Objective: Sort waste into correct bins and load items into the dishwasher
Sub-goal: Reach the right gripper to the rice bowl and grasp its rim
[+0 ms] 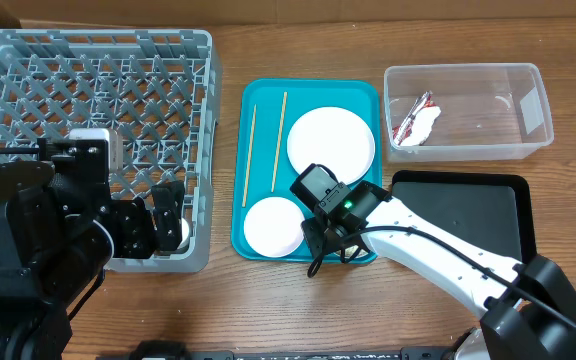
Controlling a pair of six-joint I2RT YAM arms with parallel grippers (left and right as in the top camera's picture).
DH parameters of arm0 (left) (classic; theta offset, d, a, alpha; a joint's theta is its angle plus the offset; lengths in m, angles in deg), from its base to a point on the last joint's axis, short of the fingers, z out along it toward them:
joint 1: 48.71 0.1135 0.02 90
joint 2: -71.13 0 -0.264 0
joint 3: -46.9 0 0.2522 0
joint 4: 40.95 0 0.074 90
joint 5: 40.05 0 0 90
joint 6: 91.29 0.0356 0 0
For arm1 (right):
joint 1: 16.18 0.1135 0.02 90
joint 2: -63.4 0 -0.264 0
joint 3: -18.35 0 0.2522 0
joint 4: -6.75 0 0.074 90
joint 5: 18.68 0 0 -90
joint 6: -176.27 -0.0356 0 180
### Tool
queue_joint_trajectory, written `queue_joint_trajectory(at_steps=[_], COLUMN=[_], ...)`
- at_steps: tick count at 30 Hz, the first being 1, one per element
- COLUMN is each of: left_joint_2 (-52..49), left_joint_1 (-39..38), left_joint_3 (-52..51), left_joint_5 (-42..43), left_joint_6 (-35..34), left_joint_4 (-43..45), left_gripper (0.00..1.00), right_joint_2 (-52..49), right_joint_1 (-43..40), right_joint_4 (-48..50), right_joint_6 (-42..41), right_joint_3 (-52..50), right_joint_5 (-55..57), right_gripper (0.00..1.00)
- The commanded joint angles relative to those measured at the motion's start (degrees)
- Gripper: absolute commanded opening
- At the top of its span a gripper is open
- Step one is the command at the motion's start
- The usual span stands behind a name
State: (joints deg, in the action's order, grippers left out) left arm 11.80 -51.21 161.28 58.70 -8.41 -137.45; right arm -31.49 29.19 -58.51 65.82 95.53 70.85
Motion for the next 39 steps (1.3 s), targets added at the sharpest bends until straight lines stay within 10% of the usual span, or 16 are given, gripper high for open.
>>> queue_joint_trajectory(at_steps=[1, 17, 39], left_joint_2=[-0.24, -0.28, -0.28], left_joint_1=[0.07, 0.07, 0.07], left_joint_3=[0.35, 0.35, 0.35], left_joint_5=[-0.35, -0.35, -0.35], left_joint_6=[-0.61, -0.61, -0.61], left_joint_4=[0.24, 0.24, 0.24], left_gripper=[1.00, 1.00, 1.00], right_joint_2=[-1.38, -4.26, -4.26], right_joint_1=[-0.04, -0.11, -0.11], right_joint_4=[0.50, 0.07, 1.33], right_joint_6=[-0.37, -0.26, -0.33], right_joint_3=[0.26, 0.26, -1.97], right_joint_5=[0.35, 2.21, 2.14], right_gripper=[0.31, 0.10, 0.06])
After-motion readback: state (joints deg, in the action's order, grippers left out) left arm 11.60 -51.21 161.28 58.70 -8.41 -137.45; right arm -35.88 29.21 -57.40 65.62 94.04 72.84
